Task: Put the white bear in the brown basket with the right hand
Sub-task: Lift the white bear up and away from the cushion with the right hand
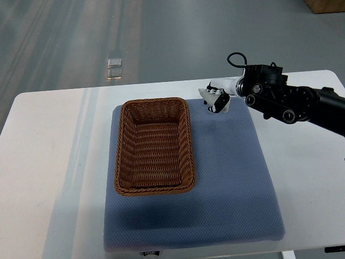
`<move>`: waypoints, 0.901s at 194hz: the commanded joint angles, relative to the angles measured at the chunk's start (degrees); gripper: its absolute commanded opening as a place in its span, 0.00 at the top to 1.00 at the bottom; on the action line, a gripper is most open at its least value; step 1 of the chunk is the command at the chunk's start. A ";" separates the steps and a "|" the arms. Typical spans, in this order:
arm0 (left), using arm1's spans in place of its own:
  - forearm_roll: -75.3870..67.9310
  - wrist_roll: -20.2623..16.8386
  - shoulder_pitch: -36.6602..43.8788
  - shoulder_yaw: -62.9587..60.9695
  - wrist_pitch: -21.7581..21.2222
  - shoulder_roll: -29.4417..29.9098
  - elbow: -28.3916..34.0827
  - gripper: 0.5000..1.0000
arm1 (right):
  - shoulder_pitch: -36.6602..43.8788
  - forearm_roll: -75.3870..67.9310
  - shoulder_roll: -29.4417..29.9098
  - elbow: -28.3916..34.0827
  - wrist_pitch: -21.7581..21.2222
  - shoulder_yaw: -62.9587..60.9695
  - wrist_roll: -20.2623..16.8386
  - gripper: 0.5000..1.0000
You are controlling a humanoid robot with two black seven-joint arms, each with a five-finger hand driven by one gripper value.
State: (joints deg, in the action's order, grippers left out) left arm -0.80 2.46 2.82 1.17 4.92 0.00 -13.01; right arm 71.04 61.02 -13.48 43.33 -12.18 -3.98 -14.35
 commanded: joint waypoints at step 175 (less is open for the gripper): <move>0.01 0.00 -0.01 -0.02 0.00 0.00 -0.70 0.00 | 24.41 -12.15 -10.26 20.56 -8.30 2.84 0.02 0.84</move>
State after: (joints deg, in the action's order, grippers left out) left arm -0.78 2.46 2.81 1.15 4.92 0.00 -13.72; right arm 95.53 49.50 -27.46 64.25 -21.96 -2.48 -14.33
